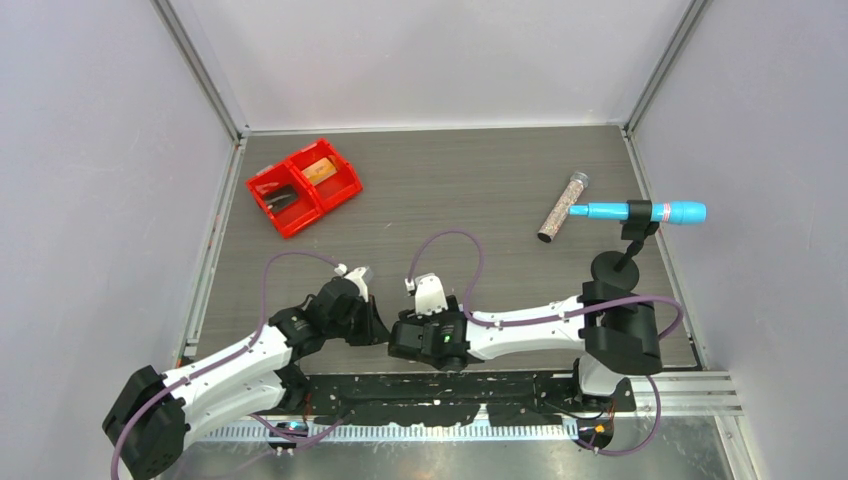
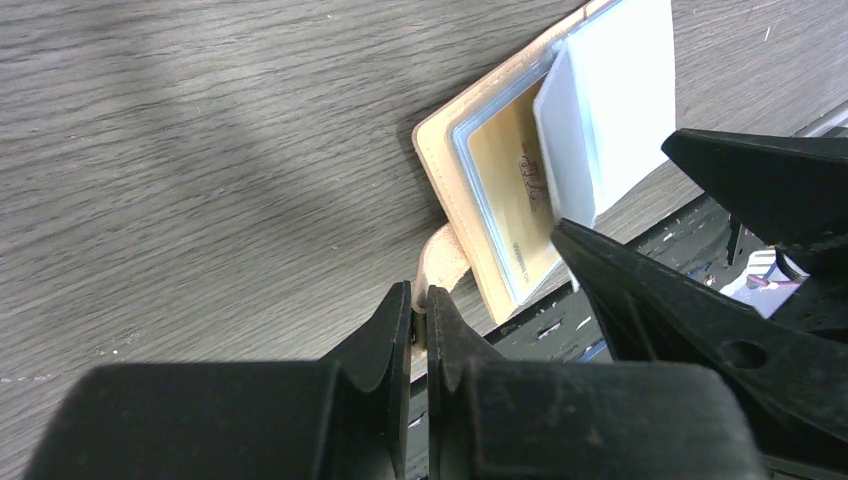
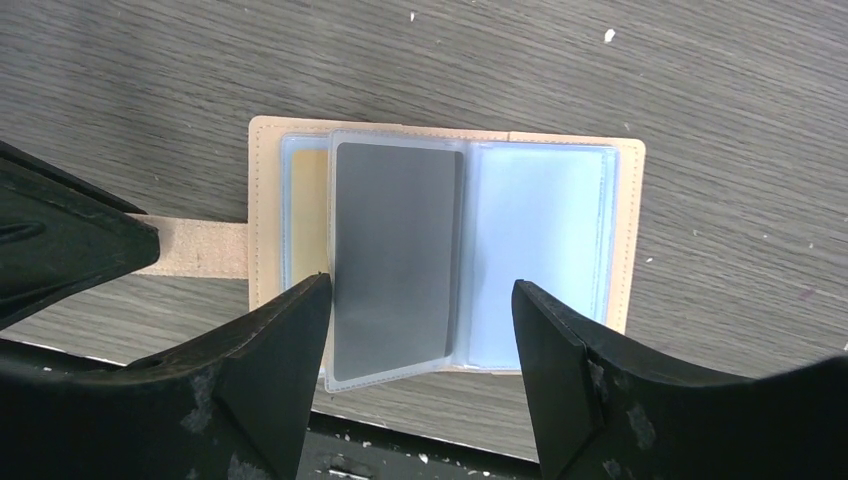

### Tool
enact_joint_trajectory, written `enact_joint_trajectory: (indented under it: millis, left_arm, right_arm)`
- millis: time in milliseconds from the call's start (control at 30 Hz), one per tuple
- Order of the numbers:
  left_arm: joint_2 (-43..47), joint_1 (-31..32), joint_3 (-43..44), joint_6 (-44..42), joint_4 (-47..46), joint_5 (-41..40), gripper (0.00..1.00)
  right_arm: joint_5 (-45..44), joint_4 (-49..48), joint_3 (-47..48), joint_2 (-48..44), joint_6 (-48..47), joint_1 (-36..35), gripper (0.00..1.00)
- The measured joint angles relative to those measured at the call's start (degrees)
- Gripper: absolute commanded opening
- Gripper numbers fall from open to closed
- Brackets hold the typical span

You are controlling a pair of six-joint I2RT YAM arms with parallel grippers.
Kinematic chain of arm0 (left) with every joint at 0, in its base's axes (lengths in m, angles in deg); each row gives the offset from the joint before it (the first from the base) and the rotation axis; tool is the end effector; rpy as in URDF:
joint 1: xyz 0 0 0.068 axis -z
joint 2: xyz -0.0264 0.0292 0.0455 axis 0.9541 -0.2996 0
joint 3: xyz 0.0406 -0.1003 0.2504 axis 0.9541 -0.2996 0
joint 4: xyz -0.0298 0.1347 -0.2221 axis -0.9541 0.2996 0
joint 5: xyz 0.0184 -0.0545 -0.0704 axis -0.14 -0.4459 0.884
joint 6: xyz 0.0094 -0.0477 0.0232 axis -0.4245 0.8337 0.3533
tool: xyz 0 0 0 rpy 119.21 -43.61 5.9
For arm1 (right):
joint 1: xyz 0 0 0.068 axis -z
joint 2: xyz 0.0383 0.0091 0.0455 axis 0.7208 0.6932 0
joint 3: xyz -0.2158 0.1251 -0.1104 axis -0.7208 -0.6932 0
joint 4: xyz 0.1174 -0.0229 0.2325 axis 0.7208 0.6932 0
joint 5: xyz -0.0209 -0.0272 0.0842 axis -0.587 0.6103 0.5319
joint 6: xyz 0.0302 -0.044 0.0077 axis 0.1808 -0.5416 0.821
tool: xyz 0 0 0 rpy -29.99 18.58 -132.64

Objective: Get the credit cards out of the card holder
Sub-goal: Remove the credit card from the card holder.

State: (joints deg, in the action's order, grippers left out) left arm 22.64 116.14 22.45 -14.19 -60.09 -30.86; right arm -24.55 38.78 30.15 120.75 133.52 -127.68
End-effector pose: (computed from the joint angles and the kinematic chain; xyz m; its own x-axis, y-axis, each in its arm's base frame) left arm 0.1136 -0.1165 0.1607 -0.9215 -0.1238 -0.3682 0.1280 0.7981 -0.5888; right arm 0.0678 0.3047 0.1791 -0.6940 -0.2650 -0.6694 -0.2983 0.9521 -0.0676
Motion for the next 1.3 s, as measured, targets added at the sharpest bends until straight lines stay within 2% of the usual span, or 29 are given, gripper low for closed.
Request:
enact_joint_trajectory:
  millis: [400,1167,1233,1300]
  left_arm:
    - [-0.04,-0.02,0.0,-0.48,1.51,-1.46,0.0]
    - [1.64,0.0,2.49,-3.1,7.69,-5.57,0.0]
    - [1.77,-0.02,3.08,-3.1,8.55,-6.01,0.05]
    - [2.01,-0.02,3.82,-3.1,9.33,-6.27,0.17]
  right_arm:
    - [-1.64,2.23,-2.89,-6.86,1.62,0.0,0.73]
    - [-3.39,5.2,-5.88,-11.45,3.63,0.0,0.73]
    - [-3.21,4.28,-6.97,-12.33,3.08,0.04,0.72]
    - [-2.89,3.34,-8.22,-13.42,2.29,0.15,0.71]
